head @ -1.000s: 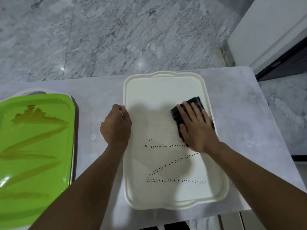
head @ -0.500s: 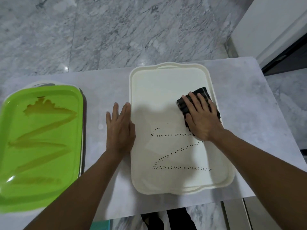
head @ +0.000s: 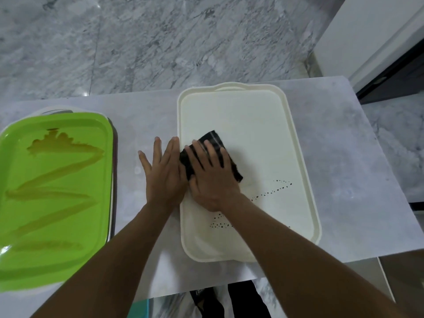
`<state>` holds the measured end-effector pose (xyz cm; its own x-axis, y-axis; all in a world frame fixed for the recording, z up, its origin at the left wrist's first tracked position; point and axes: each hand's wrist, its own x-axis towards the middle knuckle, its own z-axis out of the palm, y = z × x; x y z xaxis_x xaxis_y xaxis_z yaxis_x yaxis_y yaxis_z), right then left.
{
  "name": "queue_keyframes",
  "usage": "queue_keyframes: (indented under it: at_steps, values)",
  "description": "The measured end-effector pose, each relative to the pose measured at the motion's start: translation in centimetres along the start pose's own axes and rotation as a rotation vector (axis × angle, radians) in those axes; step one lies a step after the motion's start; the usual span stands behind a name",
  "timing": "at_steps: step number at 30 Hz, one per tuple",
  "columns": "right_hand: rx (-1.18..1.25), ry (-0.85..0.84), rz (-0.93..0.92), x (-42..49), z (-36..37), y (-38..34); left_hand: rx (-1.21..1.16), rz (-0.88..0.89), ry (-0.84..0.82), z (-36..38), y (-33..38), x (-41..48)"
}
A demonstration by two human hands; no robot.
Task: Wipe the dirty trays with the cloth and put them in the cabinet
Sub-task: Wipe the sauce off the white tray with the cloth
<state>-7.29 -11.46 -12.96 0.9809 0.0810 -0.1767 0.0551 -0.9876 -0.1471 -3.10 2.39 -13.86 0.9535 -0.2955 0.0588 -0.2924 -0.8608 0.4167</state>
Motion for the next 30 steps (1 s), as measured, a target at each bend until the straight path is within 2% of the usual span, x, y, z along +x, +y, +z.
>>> queue_keyframes:
  at_steps: [6,13,18,22,27,30]
  values:
    - [0.019,0.001,-0.024,0.0,0.1,0.0,0.030,0.000,-0.014,-0.2,0.1,0.2]
    - [-0.005,0.010,-0.092,-2.1,0.0,3.0,0.234,-0.014,-0.074,-0.7,1.0,0.2]
    - [-0.105,0.004,0.015,-6.5,-0.7,8.2,0.292,-0.076,-0.101,-0.9,1.6,0.2]
    - [-0.053,-0.045,0.093,-9.8,-1.2,13.4,0.293,-0.097,-0.090,-1.0,1.6,0.0]
    - [-0.043,-0.039,0.145,-9.7,-1.1,13.4,0.268,-0.104,-0.100,-1.0,1.7,0.2]
    - [-0.061,-0.020,0.150,-9.8,-1.2,13.3,0.230,-0.024,-0.140,-0.9,1.8,-2.8]
